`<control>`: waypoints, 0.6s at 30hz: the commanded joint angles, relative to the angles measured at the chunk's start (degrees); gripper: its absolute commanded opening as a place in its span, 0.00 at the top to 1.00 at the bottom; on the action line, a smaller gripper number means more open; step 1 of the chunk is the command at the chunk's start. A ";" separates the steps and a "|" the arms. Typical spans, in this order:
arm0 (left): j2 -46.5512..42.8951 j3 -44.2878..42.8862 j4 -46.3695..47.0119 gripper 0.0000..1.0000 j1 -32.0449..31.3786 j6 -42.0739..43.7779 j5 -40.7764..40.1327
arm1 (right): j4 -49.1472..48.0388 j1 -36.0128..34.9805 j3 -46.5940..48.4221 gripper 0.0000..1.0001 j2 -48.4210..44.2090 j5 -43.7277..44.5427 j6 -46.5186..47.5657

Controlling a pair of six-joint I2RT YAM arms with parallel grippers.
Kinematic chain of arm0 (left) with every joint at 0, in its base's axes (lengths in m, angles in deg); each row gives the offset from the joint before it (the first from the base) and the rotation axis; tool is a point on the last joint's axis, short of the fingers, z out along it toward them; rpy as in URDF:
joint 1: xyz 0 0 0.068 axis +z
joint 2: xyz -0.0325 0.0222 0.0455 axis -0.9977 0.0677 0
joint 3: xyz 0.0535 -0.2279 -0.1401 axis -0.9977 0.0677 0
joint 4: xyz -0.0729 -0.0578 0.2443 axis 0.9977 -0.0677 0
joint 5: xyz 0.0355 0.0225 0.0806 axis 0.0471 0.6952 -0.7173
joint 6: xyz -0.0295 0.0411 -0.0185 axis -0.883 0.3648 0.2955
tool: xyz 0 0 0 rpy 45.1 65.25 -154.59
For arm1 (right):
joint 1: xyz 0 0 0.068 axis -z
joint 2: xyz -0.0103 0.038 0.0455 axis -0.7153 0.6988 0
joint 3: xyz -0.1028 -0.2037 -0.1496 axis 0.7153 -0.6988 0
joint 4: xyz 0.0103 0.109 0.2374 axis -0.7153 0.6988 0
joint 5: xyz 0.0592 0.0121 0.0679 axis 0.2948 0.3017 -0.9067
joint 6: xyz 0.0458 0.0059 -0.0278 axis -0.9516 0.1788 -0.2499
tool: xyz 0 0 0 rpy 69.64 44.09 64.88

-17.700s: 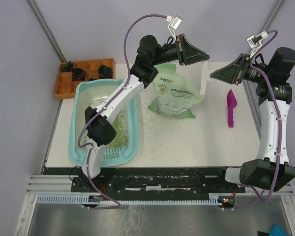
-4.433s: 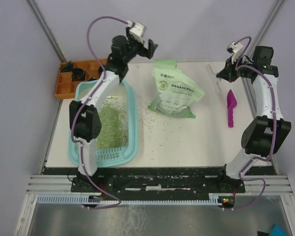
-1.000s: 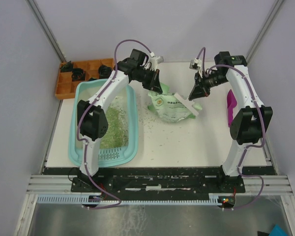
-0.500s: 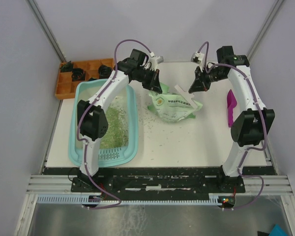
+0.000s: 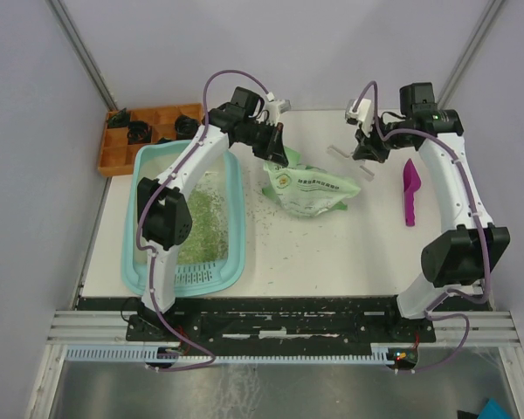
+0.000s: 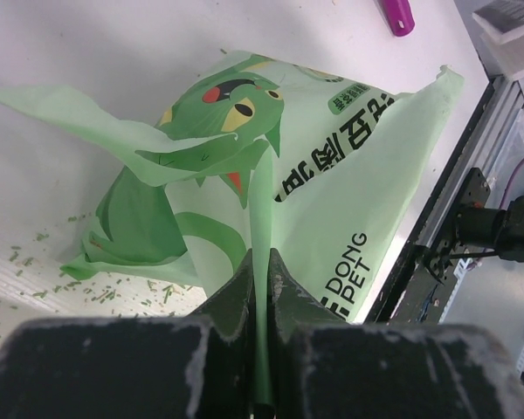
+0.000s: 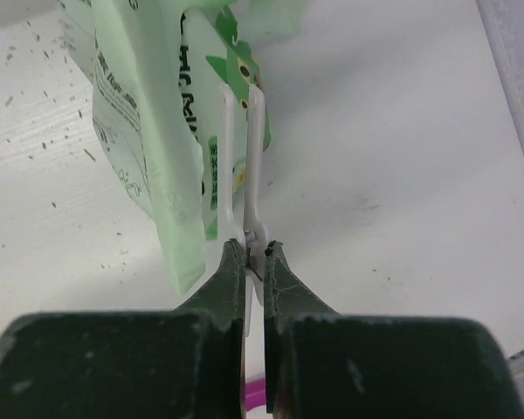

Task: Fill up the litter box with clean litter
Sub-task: Clamp the cat litter bag at the center of the board.

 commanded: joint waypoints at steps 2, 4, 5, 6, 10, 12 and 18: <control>-0.94 -2.85 0.61 0.97 -0.31 -1.76 -0.76 | -2.82 -1.41 -5.50 0.98 -3.62 4.92 7.49; -0.75 -2.97 0.79 0.97 -0.35 -2.60 -1.41 | -0.09 -2.26 -6.20 0.98 -3.97 4.53 10.38; -0.65 -3.00 0.85 0.97 -0.35 -2.96 -1.58 | 1.07 -2.82 -6.76 0.98 -4.22 4.42 11.87; -0.52 -3.09 0.82 0.97 -0.37 -3.30 -1.68 | 1.84 -3.36 -7.32 0.98 -4.42 4.61 13.10; -0.35 -3.25 0.95 0.94 -0.39 -4.34 -2.10 | 1.87 -4.73 -9.66 0.98 -5.22 5.47 13.61; -0.48 -3.34 1.26 0.93 -0.40 -4.79 -2.19 | 1.46 -4.99 -10.51 0.98 -5.37 5.56 13.40; -1.29 -3.26 2.48 0.82 -0.37 -6.09 -3.88 | 1.00 -5.39 -11.27 0.98 -5.33 6.01 12.76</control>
